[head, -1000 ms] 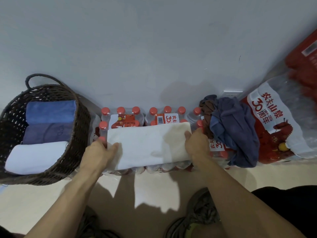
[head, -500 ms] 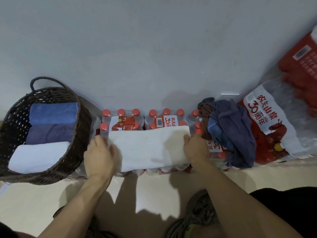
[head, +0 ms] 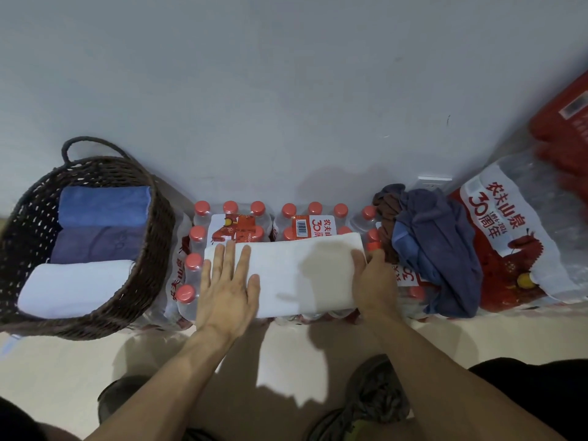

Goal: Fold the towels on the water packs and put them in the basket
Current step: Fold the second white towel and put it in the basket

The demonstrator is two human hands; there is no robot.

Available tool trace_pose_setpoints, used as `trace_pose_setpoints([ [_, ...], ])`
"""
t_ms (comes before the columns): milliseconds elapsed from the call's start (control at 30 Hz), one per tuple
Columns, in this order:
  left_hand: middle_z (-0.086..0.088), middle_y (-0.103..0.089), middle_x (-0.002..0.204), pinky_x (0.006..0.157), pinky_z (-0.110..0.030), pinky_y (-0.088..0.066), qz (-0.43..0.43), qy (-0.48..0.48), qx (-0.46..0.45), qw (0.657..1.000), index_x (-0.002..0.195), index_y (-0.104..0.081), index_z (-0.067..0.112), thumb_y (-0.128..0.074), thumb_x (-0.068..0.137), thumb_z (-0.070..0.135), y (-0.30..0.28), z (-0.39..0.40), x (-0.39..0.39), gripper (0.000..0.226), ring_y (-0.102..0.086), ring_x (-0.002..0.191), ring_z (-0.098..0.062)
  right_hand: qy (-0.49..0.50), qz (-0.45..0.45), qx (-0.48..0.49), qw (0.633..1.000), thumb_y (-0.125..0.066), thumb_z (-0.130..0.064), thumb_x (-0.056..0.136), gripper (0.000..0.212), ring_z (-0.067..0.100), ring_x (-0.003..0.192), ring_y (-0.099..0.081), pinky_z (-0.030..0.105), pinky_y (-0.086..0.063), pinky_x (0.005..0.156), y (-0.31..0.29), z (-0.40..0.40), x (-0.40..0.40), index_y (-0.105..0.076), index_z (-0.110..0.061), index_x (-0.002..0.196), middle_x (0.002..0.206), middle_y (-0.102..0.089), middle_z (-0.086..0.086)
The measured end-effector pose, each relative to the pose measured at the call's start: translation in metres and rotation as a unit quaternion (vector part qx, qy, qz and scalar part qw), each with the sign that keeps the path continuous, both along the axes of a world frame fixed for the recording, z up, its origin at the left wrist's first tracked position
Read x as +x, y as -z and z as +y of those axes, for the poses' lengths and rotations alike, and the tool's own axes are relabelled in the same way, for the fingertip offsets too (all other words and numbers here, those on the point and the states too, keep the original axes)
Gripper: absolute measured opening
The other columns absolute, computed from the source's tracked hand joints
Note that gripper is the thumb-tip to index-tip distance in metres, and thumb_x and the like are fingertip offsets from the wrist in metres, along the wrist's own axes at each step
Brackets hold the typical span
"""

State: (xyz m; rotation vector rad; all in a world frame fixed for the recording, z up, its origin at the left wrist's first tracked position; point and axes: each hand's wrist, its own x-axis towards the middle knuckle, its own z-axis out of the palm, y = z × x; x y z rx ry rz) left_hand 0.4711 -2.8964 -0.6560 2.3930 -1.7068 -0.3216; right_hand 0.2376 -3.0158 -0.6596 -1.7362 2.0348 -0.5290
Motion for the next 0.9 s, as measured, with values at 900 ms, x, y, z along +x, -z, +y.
trace_pose_setpoints([
  [900, -0.009, 0.010, 0.163, 0.121, -0.043, 0.012, -0.025, -0.007, 0.036, 0.999, 0.156, 0.001, 0.021, -0.003, 0.095, 0.046, 0.000, -0.002, -0.003, 0.066, 0.017, 0.149, -0.023, -0.112, -0.225, 0.177, 0.951, -0.077, -0.027, 0.082, 0.029, 0.015, 0.088, -0.064, 0.026, -0.049, 0.065, -0.037, -0.022, -0.015, -0.060, -0.014, 0.101, 0.098, -0.066, -0.003],
])
